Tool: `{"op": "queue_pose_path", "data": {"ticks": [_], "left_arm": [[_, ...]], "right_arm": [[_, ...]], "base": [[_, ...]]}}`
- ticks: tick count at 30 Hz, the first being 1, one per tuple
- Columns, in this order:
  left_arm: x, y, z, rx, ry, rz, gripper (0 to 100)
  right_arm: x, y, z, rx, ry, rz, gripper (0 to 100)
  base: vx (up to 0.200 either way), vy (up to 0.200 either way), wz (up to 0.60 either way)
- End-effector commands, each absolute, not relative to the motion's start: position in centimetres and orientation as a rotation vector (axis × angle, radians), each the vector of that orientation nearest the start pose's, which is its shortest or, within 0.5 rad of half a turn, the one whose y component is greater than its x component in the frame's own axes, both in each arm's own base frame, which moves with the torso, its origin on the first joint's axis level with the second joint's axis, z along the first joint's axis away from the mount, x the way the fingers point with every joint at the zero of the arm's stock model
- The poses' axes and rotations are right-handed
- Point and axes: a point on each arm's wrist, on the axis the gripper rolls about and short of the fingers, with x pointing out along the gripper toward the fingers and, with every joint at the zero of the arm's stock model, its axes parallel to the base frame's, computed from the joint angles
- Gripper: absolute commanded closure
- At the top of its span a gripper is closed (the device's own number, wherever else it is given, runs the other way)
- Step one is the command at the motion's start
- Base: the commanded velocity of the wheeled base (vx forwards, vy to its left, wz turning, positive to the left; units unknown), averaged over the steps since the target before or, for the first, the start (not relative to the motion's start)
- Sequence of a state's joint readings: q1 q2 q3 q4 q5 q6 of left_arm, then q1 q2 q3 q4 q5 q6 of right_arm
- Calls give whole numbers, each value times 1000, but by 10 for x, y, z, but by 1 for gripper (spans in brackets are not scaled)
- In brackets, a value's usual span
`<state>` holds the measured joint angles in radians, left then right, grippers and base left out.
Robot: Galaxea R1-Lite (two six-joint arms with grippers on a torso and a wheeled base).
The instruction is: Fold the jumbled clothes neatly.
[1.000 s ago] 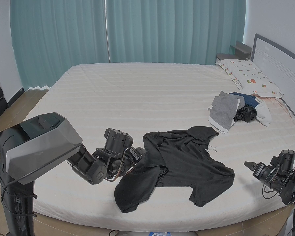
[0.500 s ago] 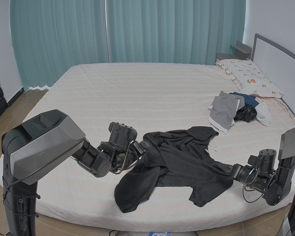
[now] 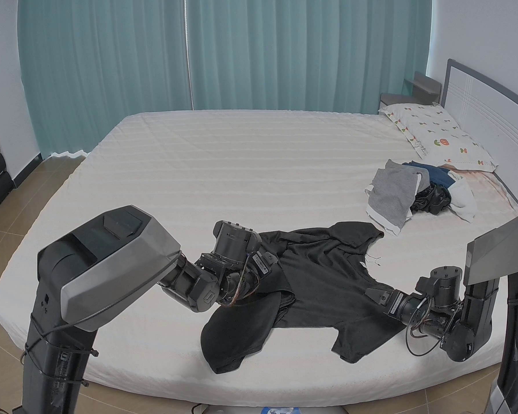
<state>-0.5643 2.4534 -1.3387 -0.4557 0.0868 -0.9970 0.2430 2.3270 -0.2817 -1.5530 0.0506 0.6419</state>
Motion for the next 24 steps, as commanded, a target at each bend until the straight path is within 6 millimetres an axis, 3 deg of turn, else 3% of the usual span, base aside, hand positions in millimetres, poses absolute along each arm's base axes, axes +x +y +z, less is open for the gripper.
{"op": "queue_pose_path", "data": {"ticks": [1,11,12,20,24], "left_arm": [[394,-248,-15,-719,795,-82,0],[396,-259,-28,-706,795,-85,0],[397,-259,-27,-708,791,-87,100],[400,-257,-27,-702,764,-58,100],[405,-246,-23,-700,714,11,100]], "right_arm": [[273,70,-20,578,564,120,0],[271,69,-17,580,564,122,0],[271,70,-17,580,564,123,0],[269,69,-19,584,576,116,0],[267,67,-19,601,585,104,0]], "base": [[0,0,0],[0,0,0],[0,0,0],[0,0,0],[0,0,0]]}}
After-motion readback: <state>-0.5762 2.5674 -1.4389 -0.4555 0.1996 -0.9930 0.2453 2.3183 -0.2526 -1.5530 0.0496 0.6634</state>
